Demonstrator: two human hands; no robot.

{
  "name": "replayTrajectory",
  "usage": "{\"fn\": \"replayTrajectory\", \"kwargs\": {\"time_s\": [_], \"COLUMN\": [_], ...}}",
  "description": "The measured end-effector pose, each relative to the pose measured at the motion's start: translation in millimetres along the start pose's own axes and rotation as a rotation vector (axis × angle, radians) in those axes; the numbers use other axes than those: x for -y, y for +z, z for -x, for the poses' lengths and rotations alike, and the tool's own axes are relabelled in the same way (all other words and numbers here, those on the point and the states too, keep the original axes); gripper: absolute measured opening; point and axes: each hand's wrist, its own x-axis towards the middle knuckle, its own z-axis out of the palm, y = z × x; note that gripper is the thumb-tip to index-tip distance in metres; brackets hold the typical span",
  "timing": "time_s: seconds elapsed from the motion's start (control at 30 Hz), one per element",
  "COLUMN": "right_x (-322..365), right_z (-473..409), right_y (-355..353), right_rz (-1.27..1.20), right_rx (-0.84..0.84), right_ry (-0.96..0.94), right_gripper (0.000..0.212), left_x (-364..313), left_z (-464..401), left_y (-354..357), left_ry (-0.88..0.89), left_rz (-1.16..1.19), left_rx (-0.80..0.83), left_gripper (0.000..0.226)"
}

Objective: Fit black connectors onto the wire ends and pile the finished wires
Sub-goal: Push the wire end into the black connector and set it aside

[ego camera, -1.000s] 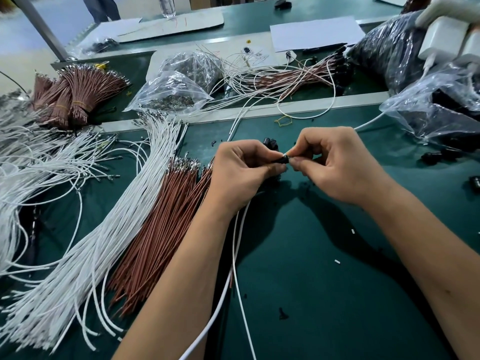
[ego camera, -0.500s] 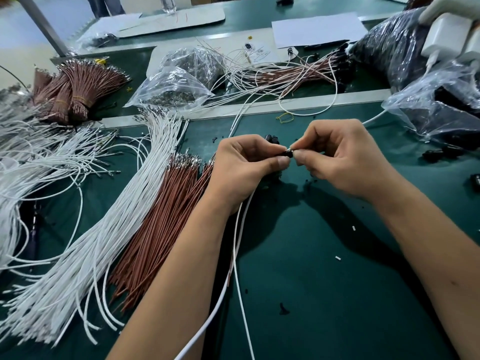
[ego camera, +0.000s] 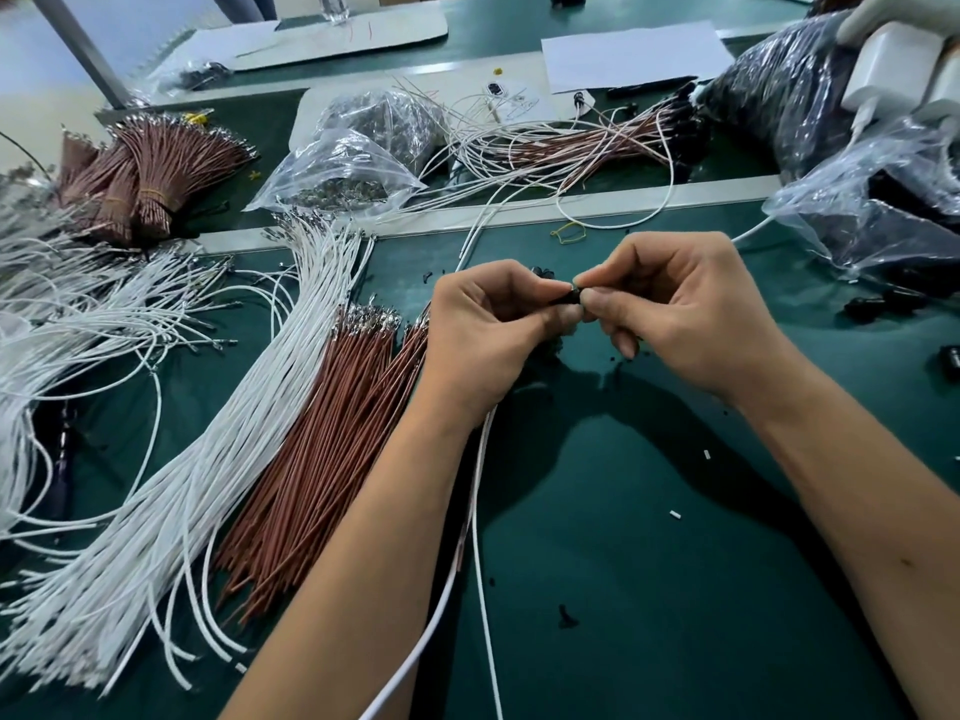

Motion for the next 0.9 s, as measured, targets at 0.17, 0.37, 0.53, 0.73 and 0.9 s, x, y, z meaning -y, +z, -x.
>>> {"fn": "replayTrajectory", "kwargs": {"time_s": [0.17, 0.37, 0.53, 0.73, 0.9], "right_x": [1.0, 1.3, -1.9, -5.5, -5.6], "right_z": [-1.0, -2.1, -1.3, -0.6, 0.4], "right_y": [1.8, 1.4, 7.4, 17.3, 16.6], "right_rz": [-0.206, -0.17, -0.16, -0.183, -0.136], "right_rx": [-0.106, -0.155, -0.156, -0.192, -0.168], "right_ry": [0.092, 0.113, 0.097, 0.063, 0.044], "right_gripper": [0.014, 0.012, 0.012, 0.018, 0.017], "left_x": [-1.8, -1.7, -2.0, -2.7, -2.2], "left_z": [0.8, -0.2, 1.1, 2.9, 2.5], "left_y": [6.0, 6.4, 5.8, 2.4, 3.1], "left_ry": [-0.071, -0.096, -0.105, -0.095, -0.088], "left_rz": [0.12, 0.116, 0.127, 0.16, 0.121], "left_rx": [-0.044, -0.053, -0.064, -0.069, -0.074], "left_gripper": [0.023, 0.024, 0.023, 0.02, 0.019]}}
